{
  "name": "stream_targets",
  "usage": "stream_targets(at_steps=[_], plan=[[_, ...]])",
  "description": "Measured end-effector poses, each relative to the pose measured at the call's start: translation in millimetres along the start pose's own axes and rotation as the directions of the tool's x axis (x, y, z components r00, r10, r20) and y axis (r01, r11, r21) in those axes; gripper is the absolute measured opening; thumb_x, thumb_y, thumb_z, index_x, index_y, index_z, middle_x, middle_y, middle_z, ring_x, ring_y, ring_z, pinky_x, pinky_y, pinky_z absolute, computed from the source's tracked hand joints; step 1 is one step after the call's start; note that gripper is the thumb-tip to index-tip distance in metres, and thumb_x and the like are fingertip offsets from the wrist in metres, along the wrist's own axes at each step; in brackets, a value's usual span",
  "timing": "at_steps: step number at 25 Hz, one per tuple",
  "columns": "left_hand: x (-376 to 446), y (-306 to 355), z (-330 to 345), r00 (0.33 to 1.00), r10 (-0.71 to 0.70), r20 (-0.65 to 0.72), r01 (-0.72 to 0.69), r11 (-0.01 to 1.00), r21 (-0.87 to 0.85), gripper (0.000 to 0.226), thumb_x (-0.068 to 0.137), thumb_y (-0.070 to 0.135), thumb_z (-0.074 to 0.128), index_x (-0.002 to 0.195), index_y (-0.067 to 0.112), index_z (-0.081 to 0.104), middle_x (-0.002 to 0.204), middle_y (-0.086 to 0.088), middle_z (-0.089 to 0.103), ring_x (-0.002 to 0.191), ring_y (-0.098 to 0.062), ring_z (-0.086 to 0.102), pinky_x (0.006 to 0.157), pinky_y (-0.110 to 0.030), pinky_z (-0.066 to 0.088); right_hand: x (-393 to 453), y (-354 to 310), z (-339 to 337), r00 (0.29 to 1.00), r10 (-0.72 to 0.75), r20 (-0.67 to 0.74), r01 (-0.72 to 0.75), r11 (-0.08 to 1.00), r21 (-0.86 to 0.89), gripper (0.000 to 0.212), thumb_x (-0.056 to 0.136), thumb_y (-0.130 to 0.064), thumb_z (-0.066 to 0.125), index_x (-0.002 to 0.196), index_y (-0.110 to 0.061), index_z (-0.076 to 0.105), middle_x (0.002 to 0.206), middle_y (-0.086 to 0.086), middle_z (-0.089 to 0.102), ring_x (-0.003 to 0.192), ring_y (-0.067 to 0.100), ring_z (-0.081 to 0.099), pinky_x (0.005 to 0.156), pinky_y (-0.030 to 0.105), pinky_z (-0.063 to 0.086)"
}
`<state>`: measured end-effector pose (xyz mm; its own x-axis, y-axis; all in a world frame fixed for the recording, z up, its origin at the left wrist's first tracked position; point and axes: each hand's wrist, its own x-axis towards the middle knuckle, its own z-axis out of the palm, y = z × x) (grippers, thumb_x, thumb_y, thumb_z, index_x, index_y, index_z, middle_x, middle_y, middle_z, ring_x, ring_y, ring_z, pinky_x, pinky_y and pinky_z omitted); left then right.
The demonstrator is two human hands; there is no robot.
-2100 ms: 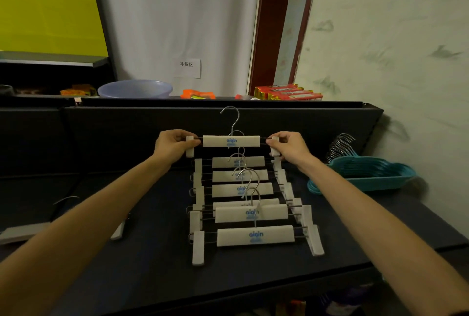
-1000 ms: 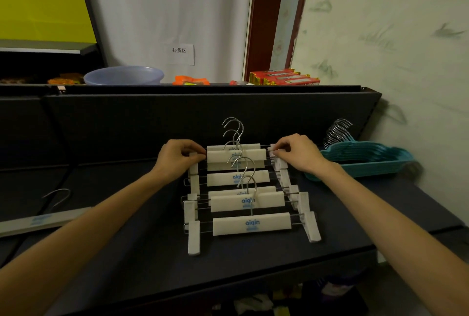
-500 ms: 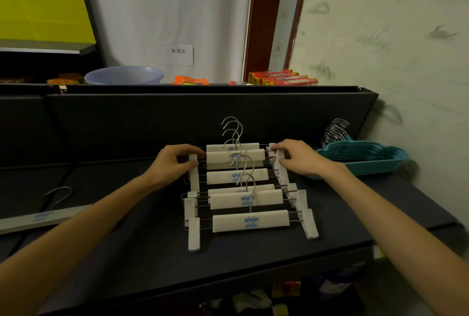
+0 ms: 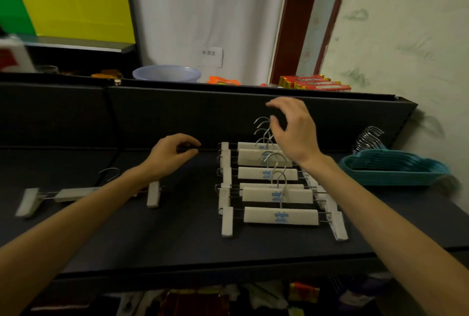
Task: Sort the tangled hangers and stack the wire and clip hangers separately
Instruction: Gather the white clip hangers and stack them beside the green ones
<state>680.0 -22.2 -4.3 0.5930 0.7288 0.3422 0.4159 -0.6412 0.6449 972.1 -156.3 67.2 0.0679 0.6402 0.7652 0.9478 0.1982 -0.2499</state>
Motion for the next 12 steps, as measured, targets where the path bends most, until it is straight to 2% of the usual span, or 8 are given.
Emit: stream_targets(at_steps=[2,4,5,8,10,12], plan=[[-19,-14,-26,1.000,0.020,-0.017,-0.017,0.987,0.159,0.027,0.095,0.022,0.064,0.122,0.025,0.063,0.124,0.008,0.061,0.111,-0.005,0.059,0.093,-0.027,0.051,7,-44,20,0.991,-0.123,0.052,0.123,0.992,0.013,0.029,0.094,-0.019,0.063,0.123,-0.016,0.066,0.125,0.001,0.063,0.124,0.014,0.052,0.108,0.029,0.041],[-43,-34,-54,0.999,0.043,-0.006,-0.038,0.921,0.387,0.027,0.095,0.030,0.063,0.122,0.024,0.064,0.130,0.004,0.061,0.115,-0.011,0.059,0.094,-0.031,0.051,2,-91,47,0.952,-0.200,0.231,0.198,0.980,0.033,0.033,0.094,-0.028,0.063,0.125,-0.018,0.065,0.127,0.001,0.061,0.125,0.016,0.050,0.106,0.034,0.044],[-56,-44,-66,1.000,0.026,-0.008,-0.020,0.884,0.467,0.029,0.095,0.035,0.061,0.123,0.025,0.064,0.133,0.003,0.059,0.117,-0.014,0.058,0.096,-0.035,0.051,-4,-113,61,0.910,-0.212,0.355,0.212,0.976,0.038,0.039,0.094,-0.034,0.063,0.129,-0.018,0.063,0.130,0.002,0.059,0.127,0.018,0.049,0.105,0.038,0.045],[-93,-66,-101,0.991,-0.095,-0.092,0.129,0.835,0.534,0.034,0.097,0.043,0.056,0.125,0.025,0.063,0.137,0.000,0.056,0.120,-0.020,0.057,0.098,-0.044,0.051,-22,-167,104,0.692,-0.158,0.704,0.228,0.974,-0.006,0.062,0.094,-0.052,0.059,0.145,-0.017,0.048,0.144,0.006,0.051,0.134,0.024,0.045,0.107,0.045,0.044],[-119,-79,-126,0.973,-0.177,-0.150,0.231,0.816,0.531,0.033,0.099,0.039,0.056,0.126,0.022,0.063,0.136,-0.002,0.056,0.119,-0.022,0.057,0.097,-0.044,0.050,-27,-189,125,0.561,-0.117,0.820,0.202,0.979,0.001,0.069,0.093,-0.054,0.061,0.148,-0.016,0.044,0.144,0.007,0.050,0.130,0.026,0.049,0.103,0.045,0.047],[-146,-90,-152,0.937,-0.335,-0.099,0.337,0.793,0.507,0.032,0.100,0.036,0.055,0.127,0.022,0.062,0.133,-0.003,0.057,0.115,-0.021,0.058,0.095,-0.043,0.051,-29,-197,136,0.483,-0.094,0.871,0.162,0.987,0.017,0.067,0.092,-0.049,0.065,0.147,-0.018,0.044,0.140,0.005,0.053,0.125,0.024,0.053,0.099,0.043,0.050]])
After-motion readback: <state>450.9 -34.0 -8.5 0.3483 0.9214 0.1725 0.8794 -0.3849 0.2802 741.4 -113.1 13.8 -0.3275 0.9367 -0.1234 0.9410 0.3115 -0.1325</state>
